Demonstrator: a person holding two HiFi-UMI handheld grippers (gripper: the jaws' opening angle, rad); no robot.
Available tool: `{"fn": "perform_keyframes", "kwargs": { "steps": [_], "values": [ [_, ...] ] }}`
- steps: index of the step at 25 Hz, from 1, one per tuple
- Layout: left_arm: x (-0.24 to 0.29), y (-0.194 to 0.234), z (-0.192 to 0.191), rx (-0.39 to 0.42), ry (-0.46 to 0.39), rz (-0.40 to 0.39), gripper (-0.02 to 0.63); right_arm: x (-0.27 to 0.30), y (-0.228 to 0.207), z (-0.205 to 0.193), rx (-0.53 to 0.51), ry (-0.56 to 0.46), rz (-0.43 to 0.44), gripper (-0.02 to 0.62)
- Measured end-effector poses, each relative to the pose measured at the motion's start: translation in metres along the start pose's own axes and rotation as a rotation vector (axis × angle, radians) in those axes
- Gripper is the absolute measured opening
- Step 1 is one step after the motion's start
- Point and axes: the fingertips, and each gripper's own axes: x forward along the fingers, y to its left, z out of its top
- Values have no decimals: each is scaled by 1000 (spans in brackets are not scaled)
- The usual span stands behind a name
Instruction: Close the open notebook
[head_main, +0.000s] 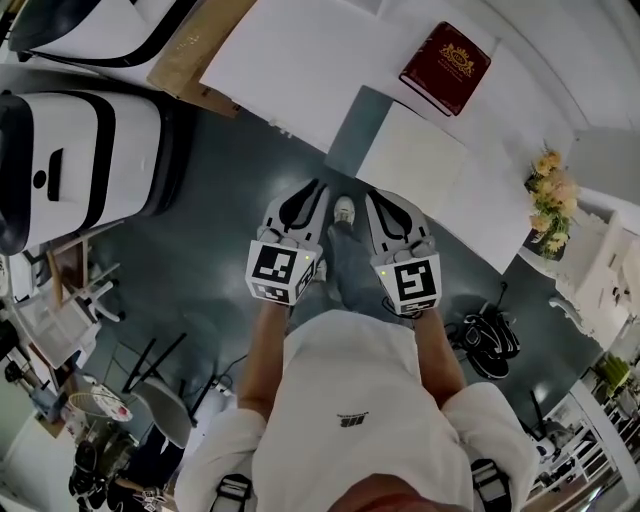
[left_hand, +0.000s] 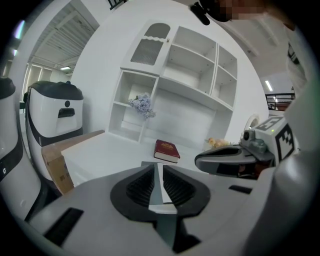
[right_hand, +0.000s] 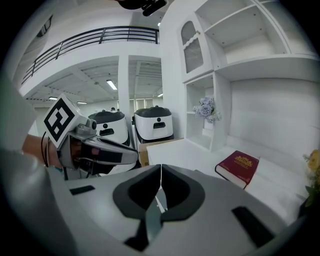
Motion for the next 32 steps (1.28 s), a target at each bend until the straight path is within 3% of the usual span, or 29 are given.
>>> {"fn": "perform_keyframes", "kwargs": {
  "steps": [32],
  "values": [
    [89,51,-99,-135,133,4,0,73,-9,-77,81,85,56,-3]
  ]
}}
